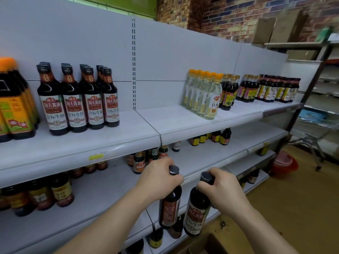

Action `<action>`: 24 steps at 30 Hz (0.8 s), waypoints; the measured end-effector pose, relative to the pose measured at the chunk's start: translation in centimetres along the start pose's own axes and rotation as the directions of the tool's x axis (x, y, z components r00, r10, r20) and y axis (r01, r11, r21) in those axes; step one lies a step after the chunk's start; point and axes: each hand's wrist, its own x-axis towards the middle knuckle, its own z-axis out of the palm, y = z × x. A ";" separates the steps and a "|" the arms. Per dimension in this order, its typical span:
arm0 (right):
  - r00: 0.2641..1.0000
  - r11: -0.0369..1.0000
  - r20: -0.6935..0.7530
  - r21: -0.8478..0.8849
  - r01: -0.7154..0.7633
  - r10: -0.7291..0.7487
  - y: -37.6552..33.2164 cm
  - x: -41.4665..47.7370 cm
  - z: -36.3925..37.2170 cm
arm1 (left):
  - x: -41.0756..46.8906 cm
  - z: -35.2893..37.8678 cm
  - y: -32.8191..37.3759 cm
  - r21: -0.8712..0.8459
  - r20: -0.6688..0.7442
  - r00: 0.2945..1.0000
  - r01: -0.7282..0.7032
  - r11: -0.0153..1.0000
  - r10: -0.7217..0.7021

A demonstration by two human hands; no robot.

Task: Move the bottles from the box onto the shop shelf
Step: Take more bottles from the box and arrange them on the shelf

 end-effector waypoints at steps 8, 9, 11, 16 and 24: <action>0.997 0.997 0.031 -0.032 0.072 -0.071 -5.9 0.6 0.8 | -0.9 -6.6 -0.8 -0.032 -0.044 0.999 0.011 0.999 -0.012; 0.996 0.997 0.034 -0.027 0.078 -0.077 -6.6 0.7 0.9 | -1.0 -7.4 -0.9 -0.033 -0.045 0.999 0.015 0.999 -0.016; 0.996 0.996 0.040 -0.033 0.086 -0.085 -8.1 0.7 0.9 | -1.2 -8.9 -1.2 -0.040 -0.049 0.999 0.011 0.999 -0.013; 0.990 0.992 0.067 -0.003 0.128 -0.127 -11.8 0.7 1.0 | -1.8 -12.8 -2.2 -0.065 -0.025 1.000 -0.009 0.998 0.007; 0.974 0.978 0.106 -0.024 0.205 -0.202 -17.3 1.1 1.6 | -2.7 -18.3 -4.0 -0.027 -0.085 0.996 -0.033 0.999 0.031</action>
